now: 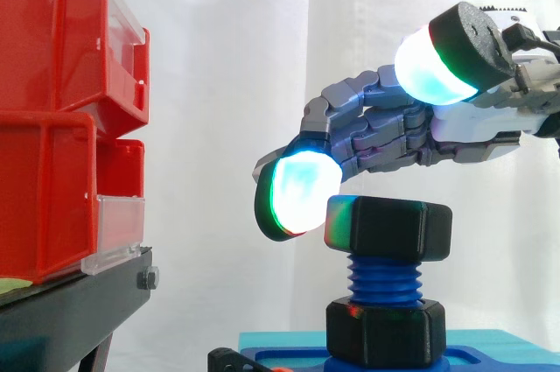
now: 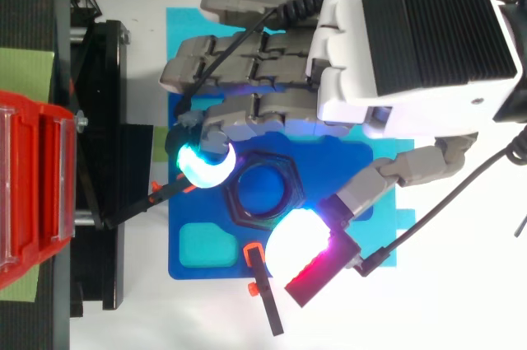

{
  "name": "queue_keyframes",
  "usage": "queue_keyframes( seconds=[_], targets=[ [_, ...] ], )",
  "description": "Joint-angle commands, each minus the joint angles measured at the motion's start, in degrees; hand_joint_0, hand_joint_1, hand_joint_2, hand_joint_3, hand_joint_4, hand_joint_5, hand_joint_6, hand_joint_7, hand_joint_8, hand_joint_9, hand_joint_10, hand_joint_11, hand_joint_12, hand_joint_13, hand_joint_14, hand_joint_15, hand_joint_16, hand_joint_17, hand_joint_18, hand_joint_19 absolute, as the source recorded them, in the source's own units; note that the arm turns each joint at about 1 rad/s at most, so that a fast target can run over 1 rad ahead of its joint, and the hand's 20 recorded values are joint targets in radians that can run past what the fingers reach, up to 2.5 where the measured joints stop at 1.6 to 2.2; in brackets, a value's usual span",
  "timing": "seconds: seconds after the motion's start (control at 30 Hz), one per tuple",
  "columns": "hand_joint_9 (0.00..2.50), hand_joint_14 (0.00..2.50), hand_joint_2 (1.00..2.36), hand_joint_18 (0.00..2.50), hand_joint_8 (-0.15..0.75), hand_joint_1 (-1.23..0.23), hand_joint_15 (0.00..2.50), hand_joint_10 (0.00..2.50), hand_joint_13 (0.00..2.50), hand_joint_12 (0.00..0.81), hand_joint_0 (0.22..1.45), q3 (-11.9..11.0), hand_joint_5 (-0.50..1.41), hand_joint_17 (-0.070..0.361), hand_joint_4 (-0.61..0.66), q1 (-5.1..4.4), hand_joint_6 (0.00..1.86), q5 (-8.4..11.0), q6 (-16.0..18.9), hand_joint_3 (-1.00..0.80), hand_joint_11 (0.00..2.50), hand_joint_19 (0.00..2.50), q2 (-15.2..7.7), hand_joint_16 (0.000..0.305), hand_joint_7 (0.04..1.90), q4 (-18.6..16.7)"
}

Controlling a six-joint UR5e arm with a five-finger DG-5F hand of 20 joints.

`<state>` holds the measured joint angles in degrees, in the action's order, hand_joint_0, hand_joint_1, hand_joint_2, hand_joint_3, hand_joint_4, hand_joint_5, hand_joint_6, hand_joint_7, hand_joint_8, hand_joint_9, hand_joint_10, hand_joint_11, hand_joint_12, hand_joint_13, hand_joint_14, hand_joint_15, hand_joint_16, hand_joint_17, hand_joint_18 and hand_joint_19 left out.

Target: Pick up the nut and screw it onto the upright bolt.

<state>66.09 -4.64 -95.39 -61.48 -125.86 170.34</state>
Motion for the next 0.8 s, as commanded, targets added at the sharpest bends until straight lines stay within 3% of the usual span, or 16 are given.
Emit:
queue_keyframes(
  seconds=[0.0,0.57,0.7,0.77],
  targets=[
    [0.25,0.0,1.0,0.0,0.232,-0.28,0.0,0.0,0.16,0.269,0.46,0.0,-0.16,0.068,0.25,0.42,0.5,-0.06,0.0,-0.5,0.0,0.0,0.0,0.03,0.95,0.0],
    [0.34,0.0,1.0,0.0,0.242,-0.29,0.0,0.0,0.2,0.261,0.47,0.0,-0.14,0.063,0.26,2.0,0.5,-1.47,-0.2,-0.5,0.0,0.0,0.0,0.028,1.06,0.5],
    [0.35,0.0,1.0,0.0,0.239,-0.29,0.0,0.0,0.21,0.261,0.47,0.0,-0.14,0.063,0.26,2.44,0.5,-2.17,-0.3,-0.5,0.0,0.0,0.1,0.028,1.06,0.1],
    [0.37,0.0,1.0,0.0,0.237,-0.29,0.0,0.0,0.21,0.261,0.47,-0.1,-0.16,0.063,0.25,2.7,0.5,-2.26,-0.3,-0.5,0.0,0.0,0.1,0.028,0.96,-0.2]
  ],
)
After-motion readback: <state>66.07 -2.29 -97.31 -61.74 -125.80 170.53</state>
